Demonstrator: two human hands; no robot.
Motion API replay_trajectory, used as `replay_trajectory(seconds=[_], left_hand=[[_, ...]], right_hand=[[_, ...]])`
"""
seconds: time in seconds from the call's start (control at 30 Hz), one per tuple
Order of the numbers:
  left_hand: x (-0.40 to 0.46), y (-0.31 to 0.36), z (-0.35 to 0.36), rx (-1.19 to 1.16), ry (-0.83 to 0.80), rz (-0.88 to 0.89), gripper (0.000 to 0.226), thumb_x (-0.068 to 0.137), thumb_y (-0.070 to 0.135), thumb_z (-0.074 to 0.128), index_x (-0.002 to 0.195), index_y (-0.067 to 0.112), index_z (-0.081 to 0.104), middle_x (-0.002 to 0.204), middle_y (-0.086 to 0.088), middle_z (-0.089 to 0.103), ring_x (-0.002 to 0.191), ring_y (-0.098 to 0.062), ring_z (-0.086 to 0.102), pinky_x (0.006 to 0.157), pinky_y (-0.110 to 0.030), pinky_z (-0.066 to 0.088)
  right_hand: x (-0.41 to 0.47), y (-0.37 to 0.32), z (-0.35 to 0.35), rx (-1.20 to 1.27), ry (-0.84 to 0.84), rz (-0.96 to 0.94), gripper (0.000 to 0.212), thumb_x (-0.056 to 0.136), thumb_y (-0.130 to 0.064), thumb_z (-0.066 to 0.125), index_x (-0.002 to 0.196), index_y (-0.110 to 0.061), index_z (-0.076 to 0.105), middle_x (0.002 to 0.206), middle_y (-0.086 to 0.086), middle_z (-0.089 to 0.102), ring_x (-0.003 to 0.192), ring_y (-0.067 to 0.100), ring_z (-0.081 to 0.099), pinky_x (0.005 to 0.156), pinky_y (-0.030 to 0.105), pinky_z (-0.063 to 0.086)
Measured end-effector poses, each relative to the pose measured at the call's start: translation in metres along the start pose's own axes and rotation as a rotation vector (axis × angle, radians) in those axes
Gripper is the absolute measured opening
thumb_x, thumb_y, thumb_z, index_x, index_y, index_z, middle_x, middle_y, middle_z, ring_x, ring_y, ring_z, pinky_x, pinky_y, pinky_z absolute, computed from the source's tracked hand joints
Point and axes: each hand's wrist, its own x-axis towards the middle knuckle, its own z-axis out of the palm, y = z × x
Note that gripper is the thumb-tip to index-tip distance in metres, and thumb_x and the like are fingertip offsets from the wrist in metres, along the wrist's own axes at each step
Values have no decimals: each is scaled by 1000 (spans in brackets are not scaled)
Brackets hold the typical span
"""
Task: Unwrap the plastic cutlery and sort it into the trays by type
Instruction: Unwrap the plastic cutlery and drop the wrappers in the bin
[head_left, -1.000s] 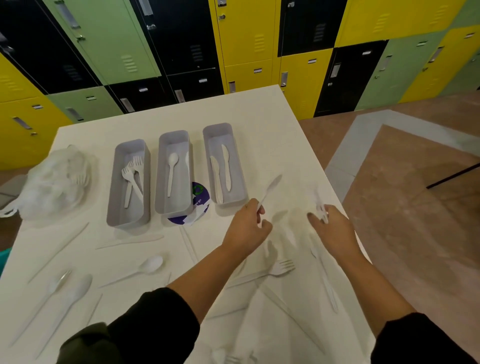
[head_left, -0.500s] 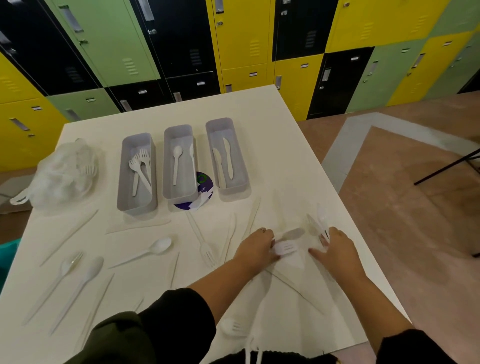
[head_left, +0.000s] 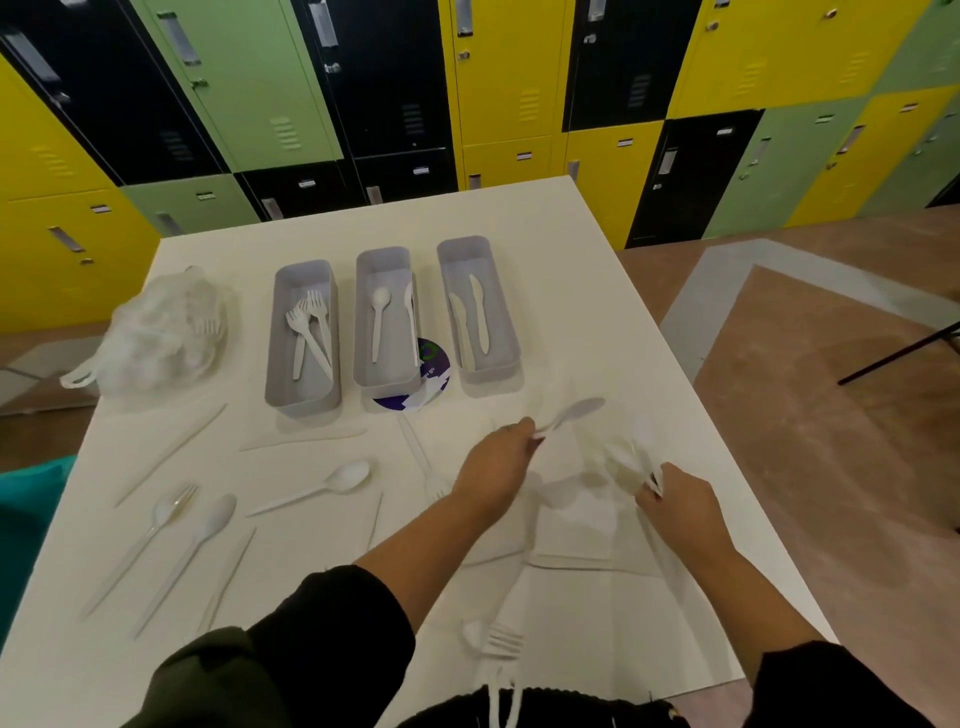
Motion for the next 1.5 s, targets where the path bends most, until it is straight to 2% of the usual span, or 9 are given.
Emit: replay_trajectory(seconds=[0.17, 0.33, 0.5, 0.7, 0.87, 1.03, 1.23, 1.4, 1.5], left_hand=[[-12, -38, -33, -124, 148, -147, 23, 101, 22, 34, 91, 6, 47, 81, -17, 61, 70, -24, 50, 62, -30, 33], [-21, -61, -39, -144, 184, -251, 29, 101, 25, 35, 93, 2, 51, 85, -19, 64, 75, -32, 58, 64, -35, 38], [-25, -68, -31, -151, 155, -339, 26, 97, 25, 45, 79, 7, 43, 63, 1, 45, 67, -22, 47, 53, -28, 28], [-17, -57, -20, -147, 25, -326, 24, 90, 26, 58, 100, 5, 57, 94, -10, 63, 81, -23, 56, 69, -26, 40], [-6, -52, -14, -143, -53, -385, 35, 89, 25, 59, 110, 1, 49, 108, -15, 61, 97, -30, 58, 70, -29, 39], [1, -48, -8, -125, -113, -432, 30, 89, 21, 59, 109, 1, 51, 110, -16, 61, 94, -28, 59, 71, -29, 42], [2, -43, -3, -66, -161, -405, 23, 94, 21, 49, 106, 1, 54, 98, -14, 59, 84, -24, 54, 73, -27, 41], [-1, -37, 2, 34, -136, -323, 27, 95, 22, 44, 110, 0, 49, 109, -16, 54, 102, -33, 57, 72, -34, 38], [-1, -33, 4, 70, -143, -275, 27, 95, 21, 44, 112, -1, 46, 115, -17, 54, 105, -34, 54, 74, -34, 36]], right_hand=[[7, -25, 1, -32, -22, -292, 8, 93, -9, 49, 91, -2, 51, 89, 5, 42, 75, 19, 43, 62, 26, 27], [33, -69, 7, -181, -187, -575, 24, 86, -2, 52, 108, -9, 59, 107, 6, 48, 75, 17, 48, 57, 20, 31], [54, -97, 20, -234, -315, -766, 37, 84, 4, 51, 110, -18, 66, 118, -1, 50, 75, 22, 56, 56, 18, 35], [71, -109, 18, -342, -386, -798, 24, 88, -9, 57, 110, -12, 66, 118, 4, 55, 90, 24, 61, 74, 33, 47], [78, -107, 19, -387, -380, -845, 19, 87, -14, 59, 106, -13, 65, 111, 3, 56, 81, 26, 62, 70, 37, 48], [72, -92, 20, -387, -223, -949, 10, 79, -6, 62, 85, -14, 64, 84, 3, 63, 58, 22, 57, 51, 28, 35], [53, -77, 9, -325, 75, -956, 13, 73, 0, 61, 75, -13, 57, 67, 1, 56, 46, 16, 32, 51, 25, 24], [37, -66, -3, -297, 187, -941, 12, 82, -19, 45, 85, -13, 56, 71, 2, 57, 53, 22, 49, 53, 24, 30], [25, -57, -8, -232, 169, -790, 15, 80, -8, 62, 94, -7, 61, 78, 5, 63, 66, 27, 58, 55, 25, 38]])
